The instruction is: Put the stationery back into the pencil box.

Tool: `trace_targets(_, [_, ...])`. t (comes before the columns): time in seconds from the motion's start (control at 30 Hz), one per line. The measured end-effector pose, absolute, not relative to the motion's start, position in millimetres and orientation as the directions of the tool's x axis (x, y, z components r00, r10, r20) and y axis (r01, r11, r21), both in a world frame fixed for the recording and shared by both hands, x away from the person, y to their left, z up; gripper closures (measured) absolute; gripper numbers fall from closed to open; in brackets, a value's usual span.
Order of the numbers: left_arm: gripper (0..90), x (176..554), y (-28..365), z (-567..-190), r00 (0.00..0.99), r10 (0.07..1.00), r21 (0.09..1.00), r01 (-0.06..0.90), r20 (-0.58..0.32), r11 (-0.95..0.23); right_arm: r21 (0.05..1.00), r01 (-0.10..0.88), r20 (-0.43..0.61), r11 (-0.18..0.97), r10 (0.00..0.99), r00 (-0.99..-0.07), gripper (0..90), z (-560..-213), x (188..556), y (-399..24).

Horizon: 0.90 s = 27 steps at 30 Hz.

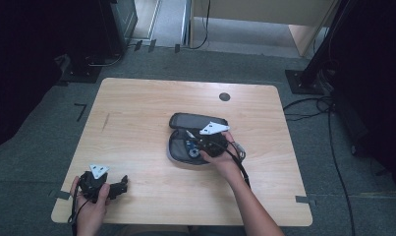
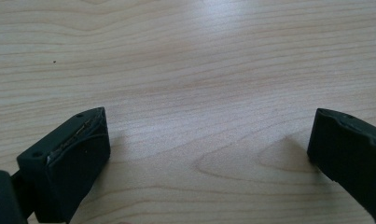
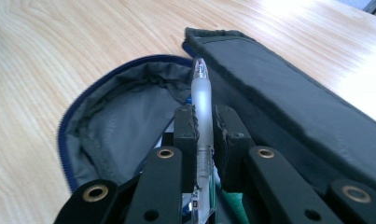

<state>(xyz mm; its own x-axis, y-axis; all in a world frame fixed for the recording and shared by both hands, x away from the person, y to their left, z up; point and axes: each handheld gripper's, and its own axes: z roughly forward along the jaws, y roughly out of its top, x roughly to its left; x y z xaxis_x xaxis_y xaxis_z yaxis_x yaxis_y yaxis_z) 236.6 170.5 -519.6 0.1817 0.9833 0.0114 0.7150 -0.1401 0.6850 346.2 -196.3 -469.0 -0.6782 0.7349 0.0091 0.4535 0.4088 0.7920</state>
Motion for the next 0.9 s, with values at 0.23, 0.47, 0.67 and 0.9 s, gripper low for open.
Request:
trace_targets(0.23, [0.0,236.6,170.5,-519.6,0.182,0.983,0.685,0.715,0.011,-0.140,0.774,0.444,-0.012,0.452,0.711,-0.703,81.0,-466.4,360.0,-192.0])
trace_targets(0.47, [0.0,236.6,170.5,-519.6,0.182,0.983,0.685,0.715,0.011,-0.140,0.761,0.463,0.017,0.455,0.699,-0.715,74.0,-475.3,362.4,-189.6])
trace_targets(0.67, [0.0,236.6,170.5,-519.6,0.182,0.983,0.685,0.715,0.011,-0.140,0.771,0.485,0.041,0.412,0.728,-0.684,43.7,-466.5,355.8,-192.7])
trace_targets(0.9, [0.0,236.6,170.5,-519.6,0.182,0.983,0.685,0.715,0.012,-0.140,0.795,0.518,0.092,0.315,0.782,-0.617,12.5,-453.2,340.6,-211.8])
